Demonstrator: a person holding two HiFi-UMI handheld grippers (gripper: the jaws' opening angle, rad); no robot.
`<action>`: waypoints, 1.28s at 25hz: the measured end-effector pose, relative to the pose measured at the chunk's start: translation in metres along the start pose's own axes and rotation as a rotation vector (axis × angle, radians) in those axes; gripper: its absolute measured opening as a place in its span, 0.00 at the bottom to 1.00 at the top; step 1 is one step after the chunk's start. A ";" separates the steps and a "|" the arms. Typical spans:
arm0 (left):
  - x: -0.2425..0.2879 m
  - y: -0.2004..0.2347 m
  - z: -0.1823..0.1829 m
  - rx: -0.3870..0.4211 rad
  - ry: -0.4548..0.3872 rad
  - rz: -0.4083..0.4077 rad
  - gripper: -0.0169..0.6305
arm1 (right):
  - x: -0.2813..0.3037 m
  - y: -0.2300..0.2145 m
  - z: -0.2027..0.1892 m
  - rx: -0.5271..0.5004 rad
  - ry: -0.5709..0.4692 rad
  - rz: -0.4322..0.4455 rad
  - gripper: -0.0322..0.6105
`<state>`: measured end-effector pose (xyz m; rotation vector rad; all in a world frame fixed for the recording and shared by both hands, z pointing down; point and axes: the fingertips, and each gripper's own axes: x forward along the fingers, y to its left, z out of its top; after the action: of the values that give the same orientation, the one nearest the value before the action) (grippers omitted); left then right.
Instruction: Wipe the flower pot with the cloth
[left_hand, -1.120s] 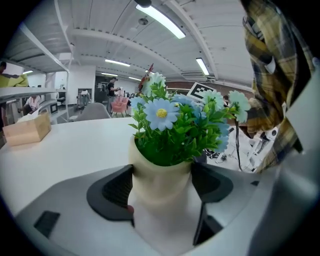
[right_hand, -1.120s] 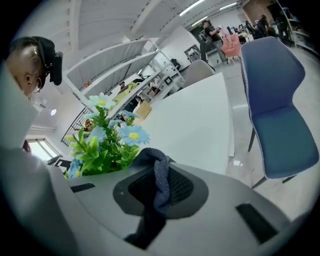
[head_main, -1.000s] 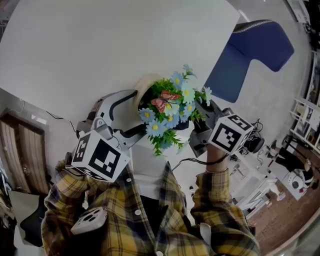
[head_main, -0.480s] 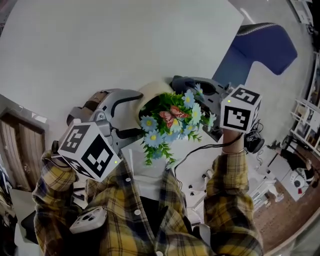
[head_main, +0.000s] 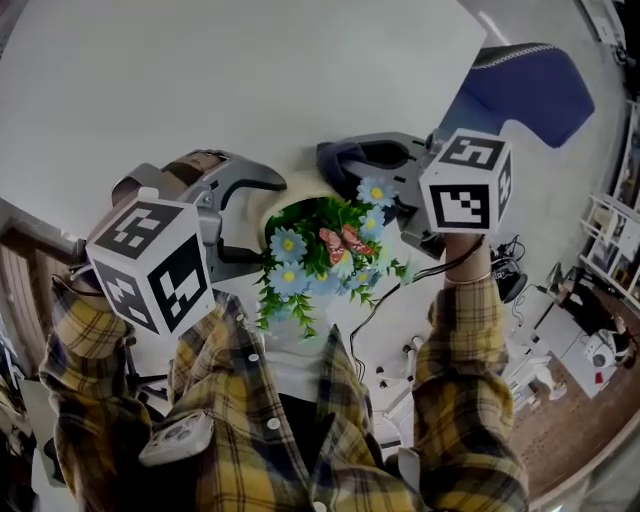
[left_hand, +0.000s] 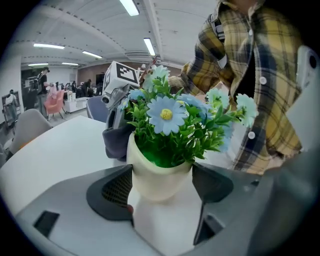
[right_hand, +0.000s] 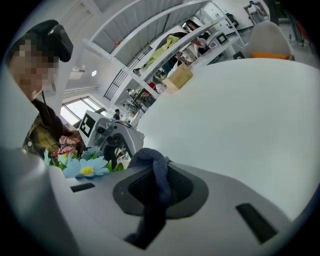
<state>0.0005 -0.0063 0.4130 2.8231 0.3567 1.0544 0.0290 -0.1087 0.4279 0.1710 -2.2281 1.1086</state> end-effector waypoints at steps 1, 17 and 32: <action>0.000 0.001 0.000 0.007 0.002 -0.016 0.60 | 0.002 0.000 0.001 -0.004 0.004 -0.001 0.08; -0.022 0.004 -0.027 -0.232 -0.156 0.259 0.60 | -0.010 -0.011 0.007 0.088 -0.154 -0.126 0.08; 0.000 -0.045 -0.014 -0.635 -0.265 0.637 0.60 | -0.045 -0.013 -0.027 0.333 -0.454 -0.366 0.08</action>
<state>-0.0164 0.0370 0.4154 2.4432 -0.8034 0.6655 0.0824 -0.1035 0.4220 1.0170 -2.2363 1.3155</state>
